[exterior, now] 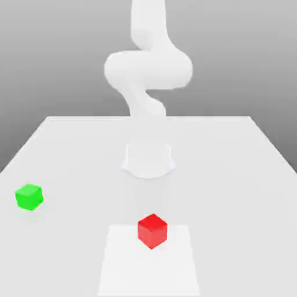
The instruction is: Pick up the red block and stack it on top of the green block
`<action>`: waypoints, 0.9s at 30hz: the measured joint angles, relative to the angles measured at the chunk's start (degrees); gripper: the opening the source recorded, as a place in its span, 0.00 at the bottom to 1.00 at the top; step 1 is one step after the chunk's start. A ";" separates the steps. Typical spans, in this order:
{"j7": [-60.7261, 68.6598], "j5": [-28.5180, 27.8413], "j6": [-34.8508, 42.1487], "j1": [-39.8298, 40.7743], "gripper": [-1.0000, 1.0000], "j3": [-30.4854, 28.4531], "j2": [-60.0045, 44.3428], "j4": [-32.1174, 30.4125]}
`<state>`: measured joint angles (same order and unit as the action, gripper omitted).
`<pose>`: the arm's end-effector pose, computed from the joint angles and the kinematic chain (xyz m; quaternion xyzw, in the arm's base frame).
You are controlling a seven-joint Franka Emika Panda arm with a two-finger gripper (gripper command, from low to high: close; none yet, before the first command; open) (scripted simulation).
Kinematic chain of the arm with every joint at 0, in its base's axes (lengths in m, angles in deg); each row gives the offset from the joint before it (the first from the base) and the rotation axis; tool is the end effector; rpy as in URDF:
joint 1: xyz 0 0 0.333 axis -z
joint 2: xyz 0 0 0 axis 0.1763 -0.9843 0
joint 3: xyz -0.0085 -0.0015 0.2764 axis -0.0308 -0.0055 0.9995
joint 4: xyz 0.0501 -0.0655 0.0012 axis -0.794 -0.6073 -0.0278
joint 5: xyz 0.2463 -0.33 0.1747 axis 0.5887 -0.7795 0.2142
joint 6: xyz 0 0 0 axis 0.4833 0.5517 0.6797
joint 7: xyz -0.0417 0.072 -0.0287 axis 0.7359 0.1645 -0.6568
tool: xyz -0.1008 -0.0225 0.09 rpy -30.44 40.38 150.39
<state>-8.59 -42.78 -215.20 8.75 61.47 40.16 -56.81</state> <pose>0.4768 -0.0004 0.6060 -0.8738 0.3345 -0.3273 0.1324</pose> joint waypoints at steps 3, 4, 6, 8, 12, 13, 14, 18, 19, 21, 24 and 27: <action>5.50 -0.18 -4.09 -1.66 0.50 -1.59 -5.70 -4.87; 7.28 -0.27 -5.45 -2.26 0.50 -2.15 -7.56 -6.46; 10.82 -0.50 -8.13 -3.45 0.50 -3.27 -11.27 -9.63; 14.39 -0.70 -10.83 -4.58 0.50 -4.32 -15.01 -12.82; 21.97 -1.02 -16.40 -6.64 0.50 -6.22 -22.88 -19.41; 23.97 -1.11 -17.89 -7.14 0.50 -6.67 -25.00 -21.14; 26.06 -1.18 -19.44 -7.56 0.50 -7.03 -27.22 -22.91; 34.28 -0.79 -27.30 -8.60 0.50 -7.55 -38.20 -28.93; 35.42 -0.05 -29.31 -8.86 0.50 -7.45 -40.72 -29.15; 37.50 2.15 -33.01 -8.03 0.50 -5.98 -45.21 -28.94; 39.89 5.29 -38.34 -5.62 0.50 -2.87 -51.53 -28.17; 40.34 5.91 -39.60 -4.80 0.00 -1.90 -53.02 -27.97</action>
<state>31.74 -36.87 -254.80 3.95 59.57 -12.86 -84.79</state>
